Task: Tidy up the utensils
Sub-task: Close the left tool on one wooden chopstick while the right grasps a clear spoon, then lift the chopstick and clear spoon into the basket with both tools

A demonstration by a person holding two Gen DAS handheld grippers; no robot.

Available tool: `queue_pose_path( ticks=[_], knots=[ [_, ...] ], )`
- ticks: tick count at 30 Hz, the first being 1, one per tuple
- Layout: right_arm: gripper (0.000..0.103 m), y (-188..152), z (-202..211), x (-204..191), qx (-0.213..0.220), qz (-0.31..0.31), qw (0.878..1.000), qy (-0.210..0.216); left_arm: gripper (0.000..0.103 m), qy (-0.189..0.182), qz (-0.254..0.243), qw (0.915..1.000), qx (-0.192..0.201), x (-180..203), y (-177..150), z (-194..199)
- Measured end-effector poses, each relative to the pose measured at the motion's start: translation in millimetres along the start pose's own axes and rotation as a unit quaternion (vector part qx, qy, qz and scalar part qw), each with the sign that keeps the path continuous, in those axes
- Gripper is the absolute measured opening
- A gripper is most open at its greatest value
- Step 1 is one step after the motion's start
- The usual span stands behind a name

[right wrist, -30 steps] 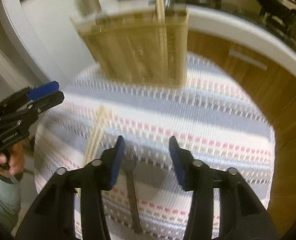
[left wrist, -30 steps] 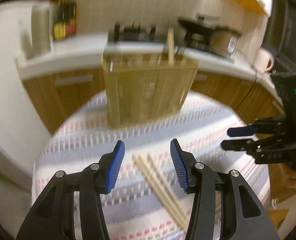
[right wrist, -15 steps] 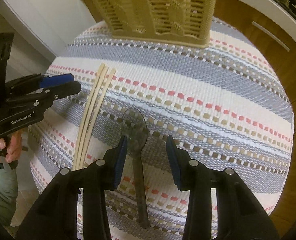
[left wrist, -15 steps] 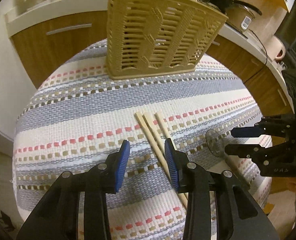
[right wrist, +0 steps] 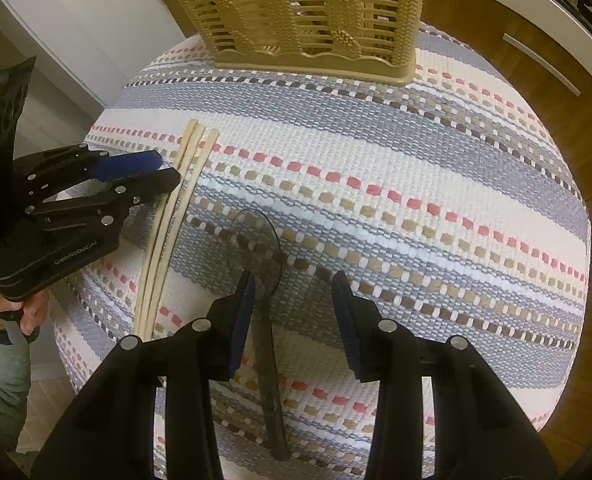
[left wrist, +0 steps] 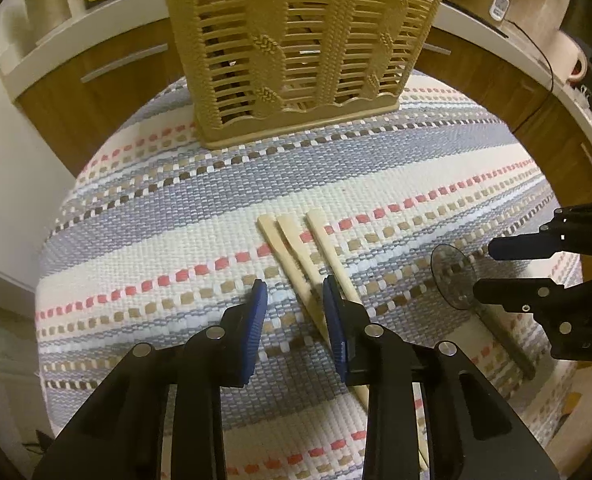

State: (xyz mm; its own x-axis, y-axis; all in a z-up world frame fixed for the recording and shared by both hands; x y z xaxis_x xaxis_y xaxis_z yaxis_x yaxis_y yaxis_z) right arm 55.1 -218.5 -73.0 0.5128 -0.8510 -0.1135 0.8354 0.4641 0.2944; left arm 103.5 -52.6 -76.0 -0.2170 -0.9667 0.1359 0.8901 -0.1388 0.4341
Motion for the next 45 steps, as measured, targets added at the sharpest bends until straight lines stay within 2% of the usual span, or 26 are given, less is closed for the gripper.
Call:
queue_pose_path(
  ticks=[6,10,16,21,27,34,39,40,42,45],
  knots=[
    [0.037,-6,3,4,0.001,0.003,1.0,0.003,0.019,0.036,-0.025,0.999,-0.006,14,-2,-3],
    [0.037,-4,0,4,-0.002,0.002,1.0,0.005,0.022,0.03,-0.016,0.9992,-0.021,17,3,-9],
    [0.037,1,-4,-1,-0.002,0.005,1.0,0.007,0.021,0.042,-0.034,0.9982,-0.025,22,6,-12],
    [0.037,9,-8,-3,-0.006,0.004,1.0,0.012,0.011,0.044,-0.037,0.998,-0.024,23,3,-12],
    [0.037,22,-17,-8,-0.015,0.006,1.0,0.011,0.005,0.035,-0.039,0.9982,-0.028,13,-2,-7],
    [0.037,32,-25,-22,-0.027,0.02,0.999,0.005,0.005,0.035,-0.022,0.9987,-0.03,-15,-6,-2],
    [0.037,38,-33,-33,-0.032,0.026,0.999,-0.016,0.005,0.01,-0.002,0.9991,-0.042,-31,-2,-2],
    [0.037,41,-34,-34,-0.031,0.027,0.999,-0.019,0.005,0.01,-0.004,0.9989,-0.045,-30,0,-3],
    [0.037,46,-38,-39,-0.036,0.031,0.999,-0.027,0.014,0.009,-0.014,0.9985,-0.052,-31,4,-5],
    [0.037,48,-44,-47,-0.045,0.047,0.997,-0.047,0.015,0.022,-0.039,0.9969,-0.064,-22,8,-8]
  ],
)
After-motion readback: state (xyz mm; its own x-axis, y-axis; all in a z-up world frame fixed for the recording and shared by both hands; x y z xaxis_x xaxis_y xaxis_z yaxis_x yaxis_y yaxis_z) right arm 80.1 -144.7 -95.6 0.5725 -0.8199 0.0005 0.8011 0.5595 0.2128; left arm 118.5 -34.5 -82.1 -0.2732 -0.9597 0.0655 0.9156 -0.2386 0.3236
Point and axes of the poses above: each gripper's, at about its wrist camera, not at the fingertips, and z roughly against the way its jaws point, x to its right, y to its top, the point moved 1 cm from there along -z, roughly the way its jaws point, and after that the axes turned 9 degrees about z, right-handed, at the moved point
